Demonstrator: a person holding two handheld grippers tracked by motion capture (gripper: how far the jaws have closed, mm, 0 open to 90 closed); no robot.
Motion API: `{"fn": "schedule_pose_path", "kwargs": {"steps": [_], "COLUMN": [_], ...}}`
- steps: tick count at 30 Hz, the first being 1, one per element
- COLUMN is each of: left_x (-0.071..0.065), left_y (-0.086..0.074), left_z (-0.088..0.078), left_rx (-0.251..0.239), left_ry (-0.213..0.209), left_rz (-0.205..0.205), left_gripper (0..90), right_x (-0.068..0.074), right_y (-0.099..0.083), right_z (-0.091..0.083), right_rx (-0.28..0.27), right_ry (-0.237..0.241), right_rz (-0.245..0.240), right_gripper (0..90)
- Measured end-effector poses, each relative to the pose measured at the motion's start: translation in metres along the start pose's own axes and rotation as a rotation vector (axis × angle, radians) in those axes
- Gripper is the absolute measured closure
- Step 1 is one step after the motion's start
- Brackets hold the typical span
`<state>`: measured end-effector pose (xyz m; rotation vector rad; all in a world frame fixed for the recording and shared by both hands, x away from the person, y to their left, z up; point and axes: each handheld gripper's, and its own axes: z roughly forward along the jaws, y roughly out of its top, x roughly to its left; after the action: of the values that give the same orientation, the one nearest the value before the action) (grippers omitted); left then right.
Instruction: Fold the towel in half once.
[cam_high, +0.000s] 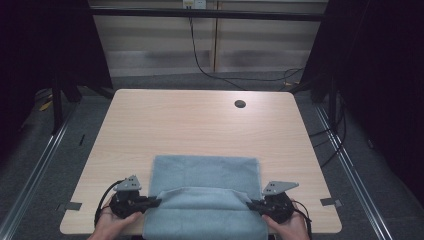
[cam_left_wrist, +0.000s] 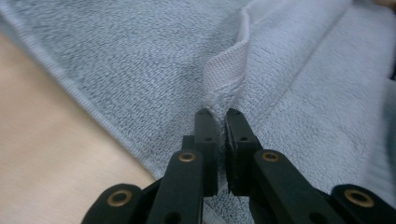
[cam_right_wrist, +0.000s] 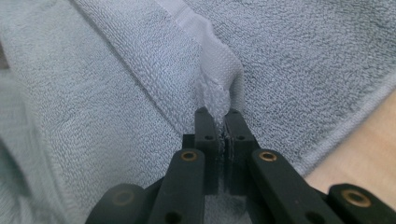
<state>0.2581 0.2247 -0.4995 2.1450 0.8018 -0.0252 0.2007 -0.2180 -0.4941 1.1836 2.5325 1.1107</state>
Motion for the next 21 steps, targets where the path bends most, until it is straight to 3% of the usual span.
{"fn": "schedule_pose_path", "kwargs": {"steps": [2,3,5,9,13,17,21], "left_x": [0.008,0.011,0.018,0.043,0.066,0.085,0.103], "left_y": [0.007,0.011,0.018,0.033,0.05,0.065,0.078], "left_z": [0.005,0.007,0.012,0.019,0.028,0.037,0.046], "left_rx": [-0.004,0.0,-0.004,-0.017,-0.023,-0.033,-0.052], "left_ry": [0.012,0.032,0.051,0.063,0.085,0.124,0.151], "left_rz": [-0.01,0.005,0.012,-0.021,-0.058,-0.075,-0.09], "left_gripper": [85.6,85.6,85.6,85.6,85.6,85.7,85.6], "right_x": [-0.007,-0.011,-0.023,-0.039,-0.05,-0.071,-0.09], "right_y": [0.007,0.011,0.019,0.034,0.051,0.068,0.085], "right_z": [0.004,0.007,0.013,0.024,0.034,0.047,0.059], "right_rx": [-0.001,0.004,-0.008,-0.009,0.025,0.014,0.01], "right_ry": [-0.029,-0.042,-0.046,-0.063,-0.078,-0.083,-0.101], "right_rz": [-0.02,-0.027,-0.002,0.011,-0.006,0.053,0.058], "right_gripper": [86.8,86.8,86.8,86.8,86.8,86.8,86.8]}}
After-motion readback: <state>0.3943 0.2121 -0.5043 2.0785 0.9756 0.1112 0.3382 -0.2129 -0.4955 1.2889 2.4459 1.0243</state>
